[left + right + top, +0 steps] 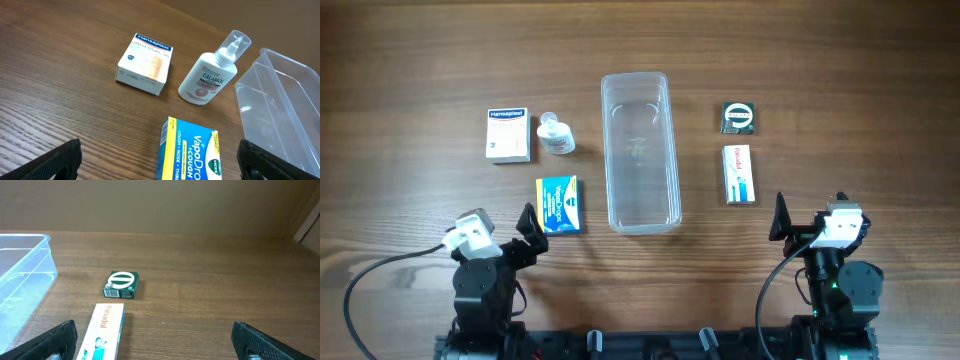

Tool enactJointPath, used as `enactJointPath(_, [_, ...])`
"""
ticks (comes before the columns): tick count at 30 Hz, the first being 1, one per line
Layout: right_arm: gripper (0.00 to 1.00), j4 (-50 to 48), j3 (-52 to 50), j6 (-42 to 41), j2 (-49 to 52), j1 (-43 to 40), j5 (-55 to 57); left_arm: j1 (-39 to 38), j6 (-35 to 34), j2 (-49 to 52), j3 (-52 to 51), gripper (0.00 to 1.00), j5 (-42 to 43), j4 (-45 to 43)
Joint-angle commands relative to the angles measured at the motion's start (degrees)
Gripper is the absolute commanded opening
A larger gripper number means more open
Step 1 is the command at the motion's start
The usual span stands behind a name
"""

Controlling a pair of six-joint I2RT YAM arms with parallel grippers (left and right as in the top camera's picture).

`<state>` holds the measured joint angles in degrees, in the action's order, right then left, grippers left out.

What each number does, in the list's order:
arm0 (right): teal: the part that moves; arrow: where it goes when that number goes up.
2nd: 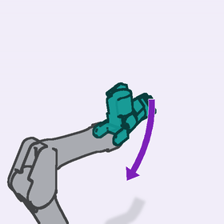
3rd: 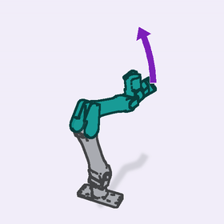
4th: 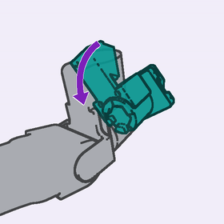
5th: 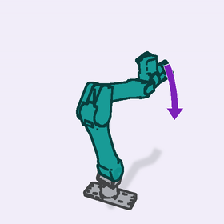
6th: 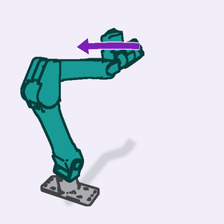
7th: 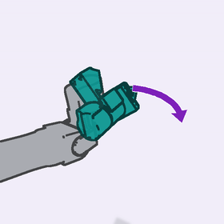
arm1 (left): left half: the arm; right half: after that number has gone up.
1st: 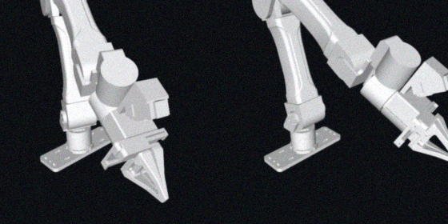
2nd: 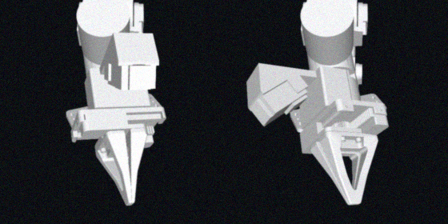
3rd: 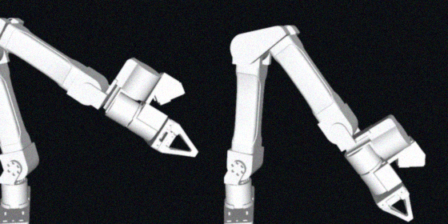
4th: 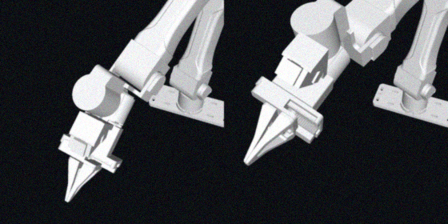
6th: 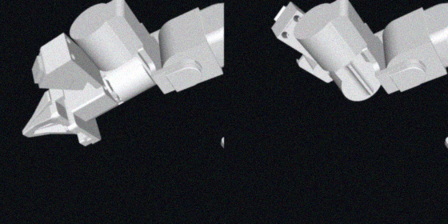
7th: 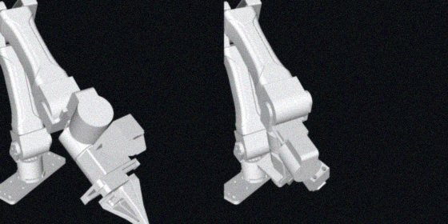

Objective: Pack container

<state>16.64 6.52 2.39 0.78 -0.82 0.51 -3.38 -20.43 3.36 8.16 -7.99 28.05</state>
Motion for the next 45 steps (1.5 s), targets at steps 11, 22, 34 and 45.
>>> enactJointPath(11, [1.00,-0.20,-0.28,-0.90,-0.20,-0.28,1.09,0.28,0.70,-0.61,-0.28,1.00,0.68,-0.31])
enactJointPath(22, [1.00,-0.20,-0.28,-0.92,-0.20,-0.28,1.11,0.28,0.70,-0.61,-0.28,1.00,0.68,-0.31])
enactJointPath(34, [1.00,-2.58,1.79,-2.60,0.24,-0.28,1.05,0.28,0.70,-0.61,-0.28,1.00,0.68,-0.31])
enactJointPath(45, [1.00,5.33,29.57,-3.72,31.10,-0.28,0.90,0.28,0.70,-0.61,-0.28,1.00,0.68,-0.31])
